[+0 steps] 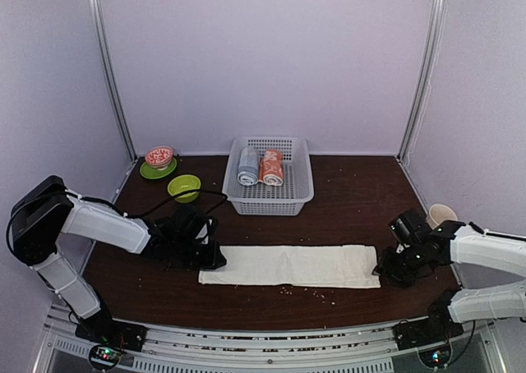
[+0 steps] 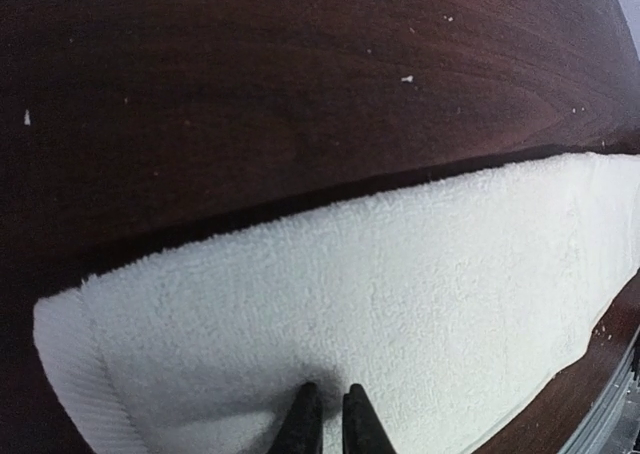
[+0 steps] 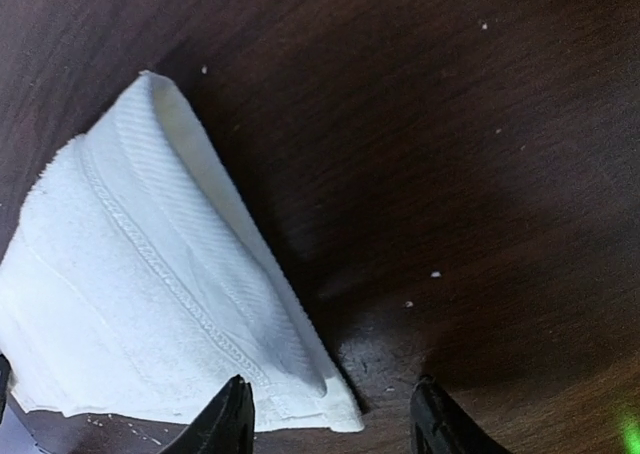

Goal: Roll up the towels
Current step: Pick up the towel from the center of the board, then fold the towel at the center of the board.

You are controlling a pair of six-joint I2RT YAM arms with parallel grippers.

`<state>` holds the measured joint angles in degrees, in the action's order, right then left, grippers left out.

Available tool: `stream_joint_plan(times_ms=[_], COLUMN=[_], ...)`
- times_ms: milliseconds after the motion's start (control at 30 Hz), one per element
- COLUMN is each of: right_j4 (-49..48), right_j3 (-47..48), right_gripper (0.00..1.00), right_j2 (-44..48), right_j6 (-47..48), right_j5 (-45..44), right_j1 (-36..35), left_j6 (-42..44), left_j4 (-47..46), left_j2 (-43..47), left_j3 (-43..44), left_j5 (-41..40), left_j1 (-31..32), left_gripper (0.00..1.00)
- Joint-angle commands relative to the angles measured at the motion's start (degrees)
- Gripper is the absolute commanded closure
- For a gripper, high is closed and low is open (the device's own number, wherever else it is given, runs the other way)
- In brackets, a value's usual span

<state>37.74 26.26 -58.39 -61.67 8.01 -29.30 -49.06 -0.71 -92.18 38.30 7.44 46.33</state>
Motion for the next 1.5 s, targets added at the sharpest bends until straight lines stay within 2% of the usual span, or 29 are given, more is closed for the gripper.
stream_joint_plan(times_ms=[0,167,300,433,600,833,933,1100,1267,1467], right_j4=[-1.2,-0.8,-0.9,-2.1,-1.9,7.5,9.8,11.4,6.8,-3.5], right_j3=[0.3,1.8,2.3,1.7,5.0,18.3,23.5,29.2,32.2,35.0], right_gripper=[0.46,0.55,0.77,0.99,1.00,1.00,1.00,1.00,1.00,1.00], right_j2=[-3.8,-9.4,-13.5,-13.9,-11.0,-3.8,-2.5,-2.3,-5.5,-16.6], right_j6=[-2.0,-0.7,0.8,0.9,1.5,10.9,17.2,23.9,26.7,25.9], right_j5=[-0.4,0.5,1.8,1.8,-1.2,-13.3,-13.4,-10.6,-8.2,-7.2], right_j1=[-0.8,-1.8,-2.7,-2.7,-2.7,-2.5,-2.6,-3.8,-11.4,-23.3], left_j6=[-1.9,-1.9,-1.6,-1.3,0.0,3.2,4.3,4.2,3.3,1.0], left_j4=[1.0,2.1,3.3,3.7,3.4,9.3,12.2,14.4,15.4,14.9], left_j2=[0.9,3.4,5.8,6.3,5.7,9.9,12.2,14.5,15.7,18.4], left_j3=[-3.5,-4.9,-6.0,-6.4,-5.5,1.1,4.0,5.6,4.4,0.4], left_j5=[-0.8,-1.4,-2.5,-2.3,-0.3,0.4,0.1,-2.0,-4.8,-7.4], left_j1=[-0.1,-0.2,-0.2,-0.1,-0.2,-0.2,-0.2,-0.3,-0.4,-0.4], left_gripper=[0.90,0.91,0.91,0.92,0.90,0.67,0.59,0.56,0.57,0.57])
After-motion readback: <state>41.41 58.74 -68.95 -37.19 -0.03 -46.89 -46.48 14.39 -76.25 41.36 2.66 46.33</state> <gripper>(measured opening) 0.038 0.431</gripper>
